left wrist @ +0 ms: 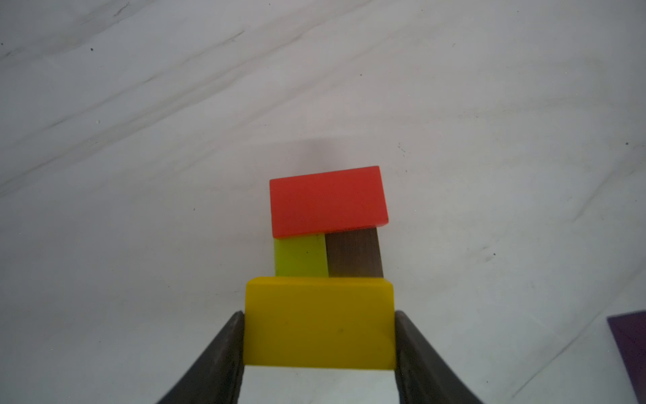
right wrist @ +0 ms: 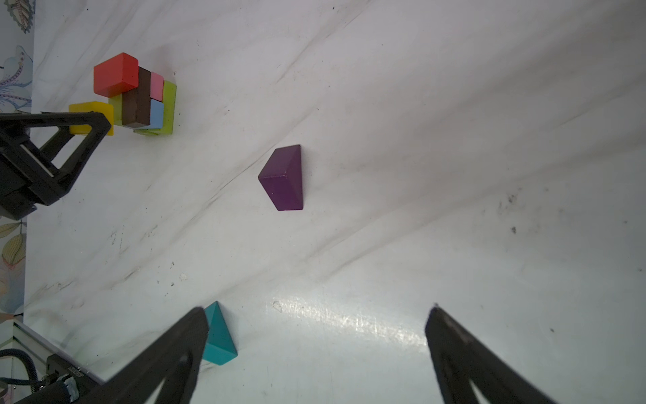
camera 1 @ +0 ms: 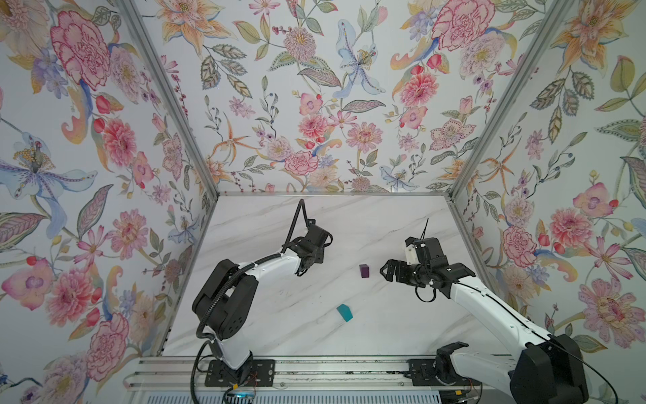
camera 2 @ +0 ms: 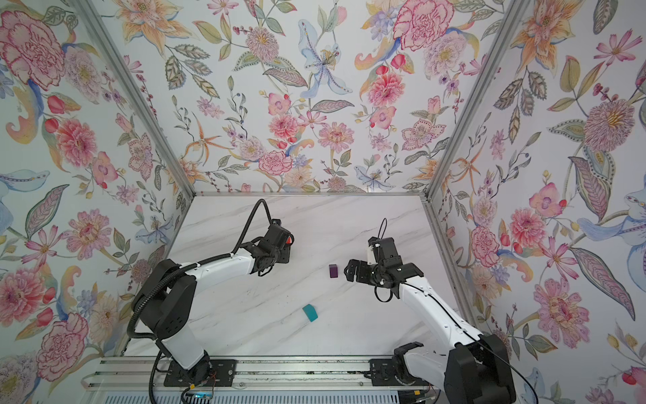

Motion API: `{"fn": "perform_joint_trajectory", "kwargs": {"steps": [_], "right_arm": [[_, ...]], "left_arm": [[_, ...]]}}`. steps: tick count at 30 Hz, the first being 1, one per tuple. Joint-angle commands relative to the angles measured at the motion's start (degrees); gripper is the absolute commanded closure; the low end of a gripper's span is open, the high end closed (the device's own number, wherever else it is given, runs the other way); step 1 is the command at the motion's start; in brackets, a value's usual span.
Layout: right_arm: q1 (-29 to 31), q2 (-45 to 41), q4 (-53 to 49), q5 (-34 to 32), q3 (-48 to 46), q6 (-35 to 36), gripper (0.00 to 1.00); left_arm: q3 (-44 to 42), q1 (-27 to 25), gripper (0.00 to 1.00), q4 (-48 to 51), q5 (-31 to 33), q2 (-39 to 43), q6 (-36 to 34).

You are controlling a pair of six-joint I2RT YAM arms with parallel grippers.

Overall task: Build the wood block tower
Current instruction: 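Lower the yellow block against the stack beneath the red block with the left gripper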

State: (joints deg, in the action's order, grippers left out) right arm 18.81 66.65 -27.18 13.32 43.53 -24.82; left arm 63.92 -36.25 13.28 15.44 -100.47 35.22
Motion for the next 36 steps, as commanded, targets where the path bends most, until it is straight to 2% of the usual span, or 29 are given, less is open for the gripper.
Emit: {"fn": "perform_joint_trajectory", "kwargs": {"steps": [1,12,36], "right_arm": [[-0.7,0.5,1.0,0.6,0.8,1.4,0.01],[-2.8,0.3,1.3,2.0,-0.5,2.1,0.01],[-5.1,-0.2,1.6,3.4,-1.7,2.8,0.01]], "left_arm": [[2.5,0.7,0.41,1.8,1.6,-1.5,0.5],[6.2,0.7,0.39,3.7,2.0,-4.5,0.3],[8.6,0.7,0.36,4.8,3.4,-7.0,0.2]]}}
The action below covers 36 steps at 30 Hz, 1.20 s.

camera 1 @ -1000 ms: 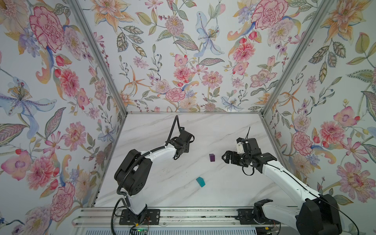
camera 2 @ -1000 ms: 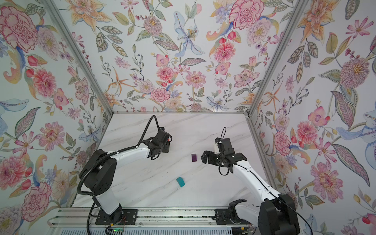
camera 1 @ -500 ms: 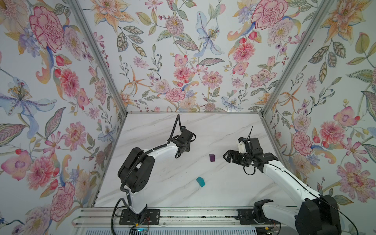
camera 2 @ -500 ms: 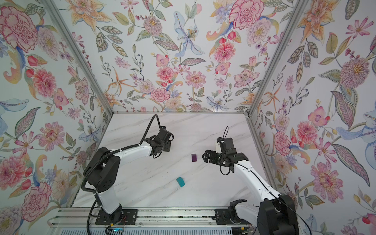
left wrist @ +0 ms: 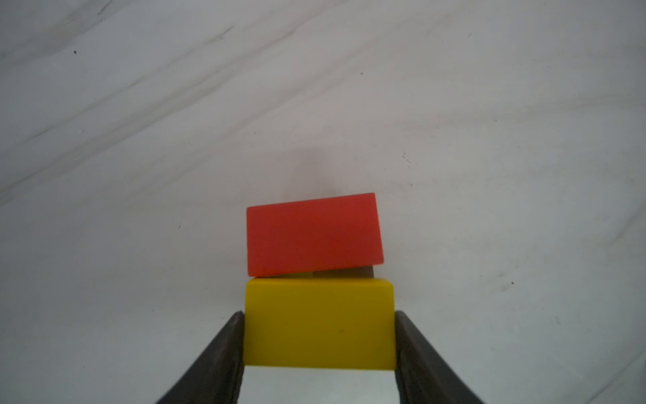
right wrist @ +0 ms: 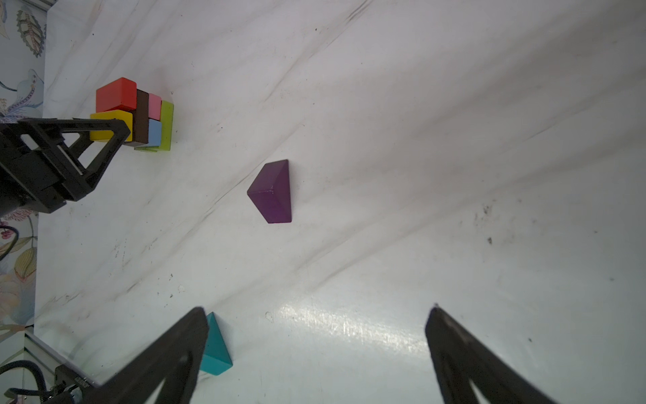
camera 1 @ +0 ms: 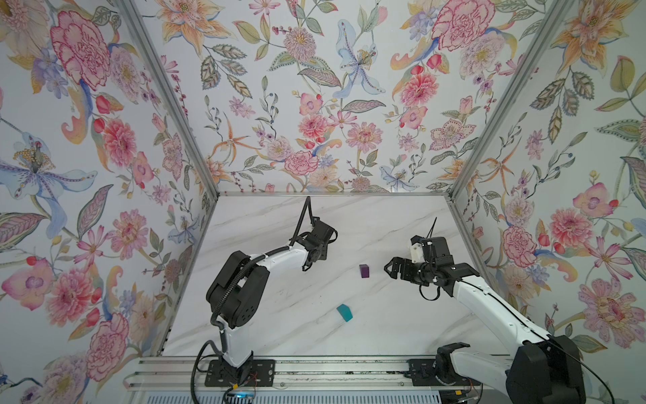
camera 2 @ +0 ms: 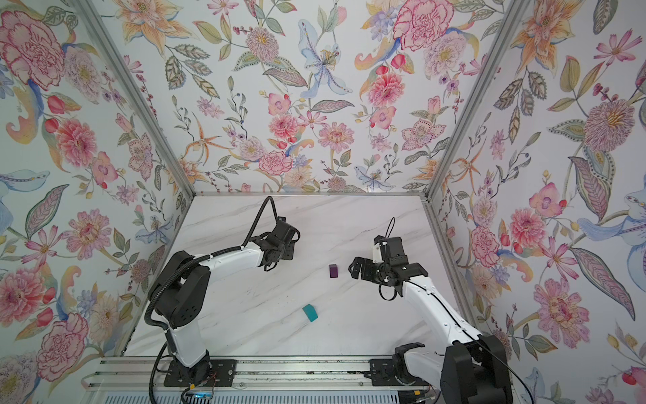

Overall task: Build the wood block tower
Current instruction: 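Lower the yellow block against the stack beneath the red block with the left gripper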

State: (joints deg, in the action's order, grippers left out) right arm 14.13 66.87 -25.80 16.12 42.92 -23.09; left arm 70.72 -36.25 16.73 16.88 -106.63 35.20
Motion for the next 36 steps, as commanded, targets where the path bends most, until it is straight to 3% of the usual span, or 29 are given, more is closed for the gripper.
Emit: {"fn": "perform_joint_trajectory", "kwargs": {"steps": [1,9,21,36], "right_arm": [[-0.4,-0.4,0.2,0.6,-1.1,1.0,0.01],[-0.8,-0.5,0.2,0.8,-1.2,1.1,0.01],[-1.0,-0.3,0.3,0.9,-1.3,1.1,0.01],[-0.6,0.6,-1.0,1.1,1.3,0.5,0.01]], "left_arm": [[1.8,0.6,0.36,1.4,2.0,-0.9,0.1],[1.8,0.7,0.33,1.4,2.0,-1.3,0.2],[2.6,0.7,0.21,1.8,2.0,-1.2,0.4],[-1.4,0.7,0.19,3.0,6.7,20.5,-2.3]]}}
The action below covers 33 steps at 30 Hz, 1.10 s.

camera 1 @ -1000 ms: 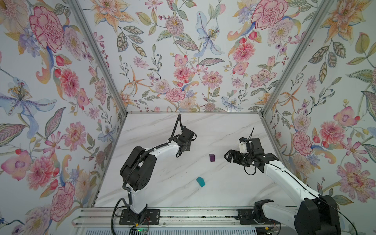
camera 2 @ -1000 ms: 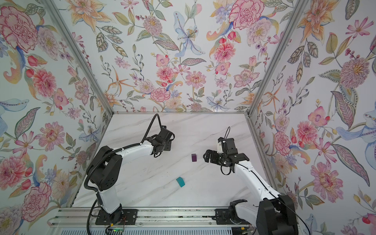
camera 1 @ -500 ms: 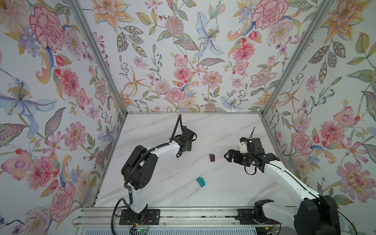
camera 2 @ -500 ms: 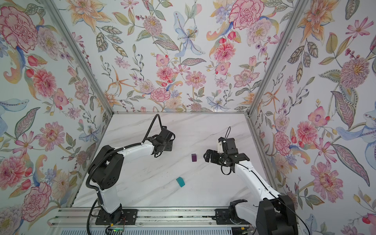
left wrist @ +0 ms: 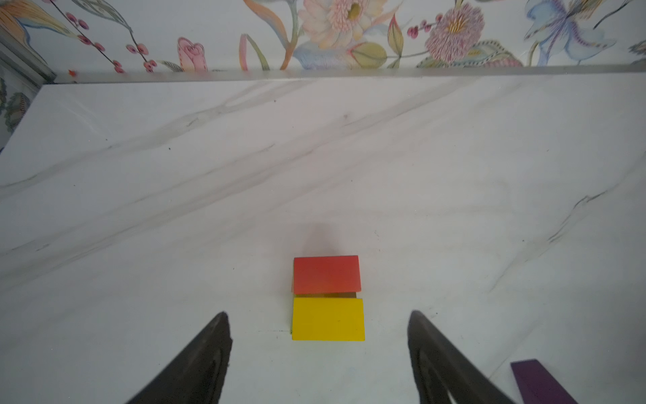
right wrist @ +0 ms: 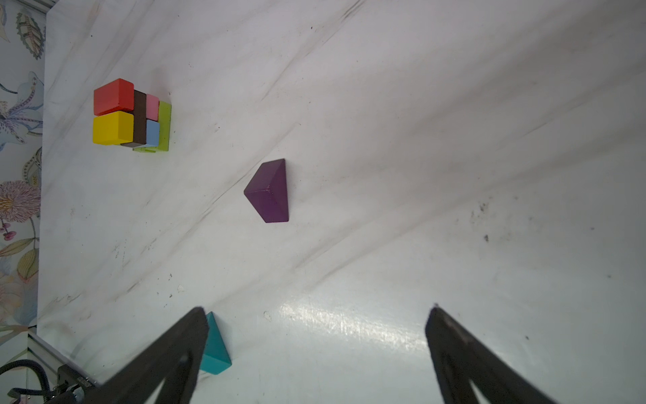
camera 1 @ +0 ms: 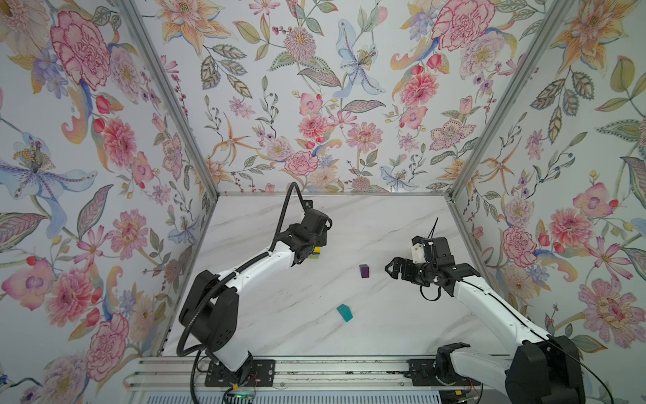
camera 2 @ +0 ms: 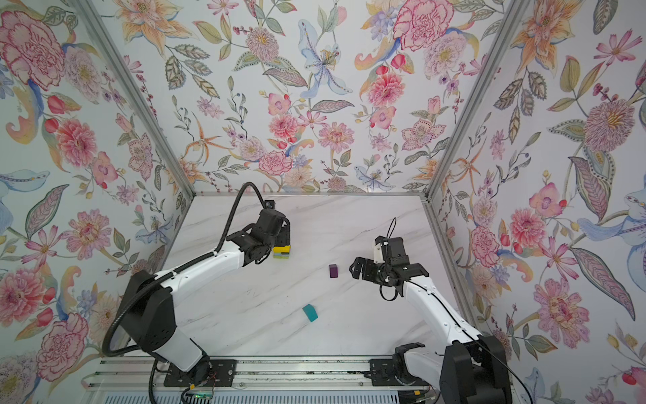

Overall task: Build the wood block tower
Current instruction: 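Lower the yellow block against the stack beneath the red block with the left gripper, then open and draw back the left gripper while the right gripper nears the teal block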

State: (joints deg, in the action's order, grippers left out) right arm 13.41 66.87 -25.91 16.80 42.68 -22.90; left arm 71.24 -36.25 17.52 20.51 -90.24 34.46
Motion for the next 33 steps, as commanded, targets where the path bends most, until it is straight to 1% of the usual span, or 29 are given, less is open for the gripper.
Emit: {"fn": "perform_joint_trajectory", "kwargs": {"steps": [1,6,14,19,23,30,33], "right_arm": [[0.4,0.7,-1.0,0.3,1.8,0.1,0.01],[3.5,2.4,-1.2,-1.6,4.0,-1.3,0.01],[12.7,8.4,-2.9,-8.1,9.6,-4.0,0.01],[17.5,11.3,-4.0,-11.4,12.0,-5.8,0.01],[20.9,12.3,-4.5,-13.6,12.4,-7.9,0.01],[27.3,13.0,-6.3,-17.4,12.4,-10.8,0.01],[28.8,12.7,-6.7,-18.4,12.1,-11.7,0.01]], "left_arm": [[-3.0,0.7,0.2,2.4,3.2,5.6,-1.6],[-11.1,0.8,0.22,0.6,2.5,13.2,-1.3],[-24.2,1.4,0.22,-3.1,0.2,24.6,-1.8],[-30.0,1.4,0.2,-4.3,-1.7,30.6,-1.5],[-34.0,1.4,0.19,-5.1,-3.7,33.6,-1.2],[-38.9,1.4,0.19,-7.3,-8.6,35.7,0.1],[-41.3,1.4,0.16,-9.3,-11.5,36.6,0.3]]}}
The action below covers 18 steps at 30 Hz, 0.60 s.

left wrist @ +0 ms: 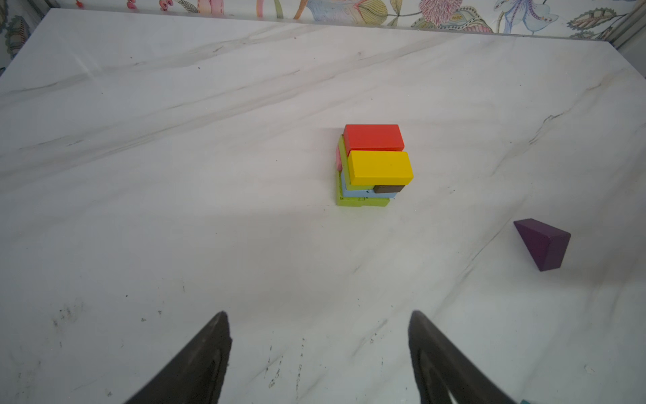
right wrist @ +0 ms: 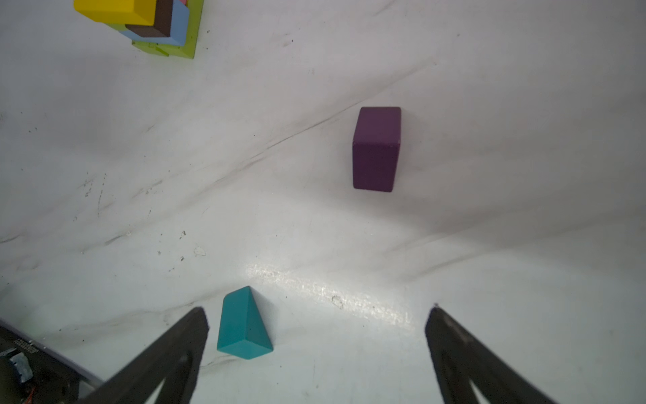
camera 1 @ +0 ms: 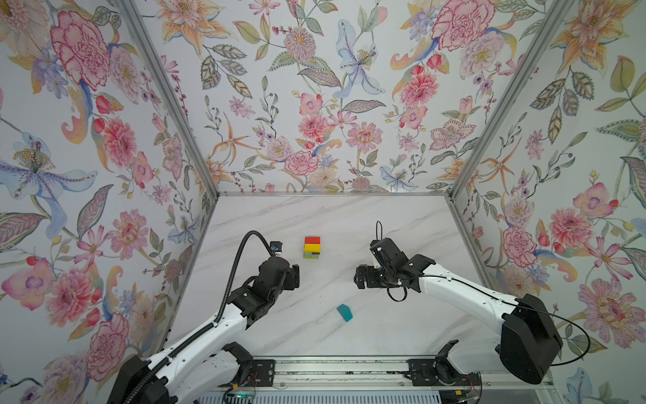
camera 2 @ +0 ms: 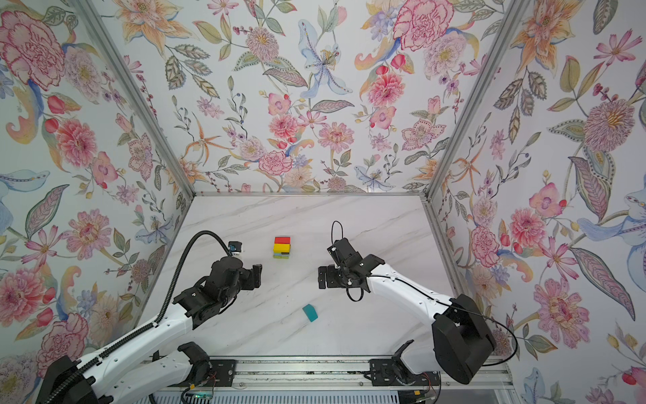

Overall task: Build the wood block tower
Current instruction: 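Open and draw back the left gripper while the right gripper nears the teal block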

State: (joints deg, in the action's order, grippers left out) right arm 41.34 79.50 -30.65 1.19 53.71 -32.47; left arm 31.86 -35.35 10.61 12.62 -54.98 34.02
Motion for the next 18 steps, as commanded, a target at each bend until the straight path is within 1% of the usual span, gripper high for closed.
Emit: {"fn": "perform_joint_trajectory", "kwargs": {"steps": [1,3,4,12,18], "right_arm": [[1.5,-0.1,-1.9,-3.0,1.0,-2.3,0.01],[2.5,-0.5,-1.9,-3.5,0.8,-2.5,0.01],[3.0,-0.7,-1.9,-3.7,0.8,-2.5,0.01],[5.7,-0.7,-2.9,-4.5,1.2,-2.3,0.01],[8.3,-0.8,-3.0,-5.1,0.0,-3.2,0.01]], "left_arm": [[-2.6,0.5,0.15,-2.8,-4.3,1.6,0.9],[-3.4,0.5,0.07,-3.2,-5.6,2.3,0.7],[-3.9,0.6,0.01,-3.4,-6.0,2.6,0.7],[-7.8,0.6,0.01,-6.9,-8.0,6.3,1.9],[-8.6,0.7,0.01,-7.6,-10.0,8.5,2.2]]}}
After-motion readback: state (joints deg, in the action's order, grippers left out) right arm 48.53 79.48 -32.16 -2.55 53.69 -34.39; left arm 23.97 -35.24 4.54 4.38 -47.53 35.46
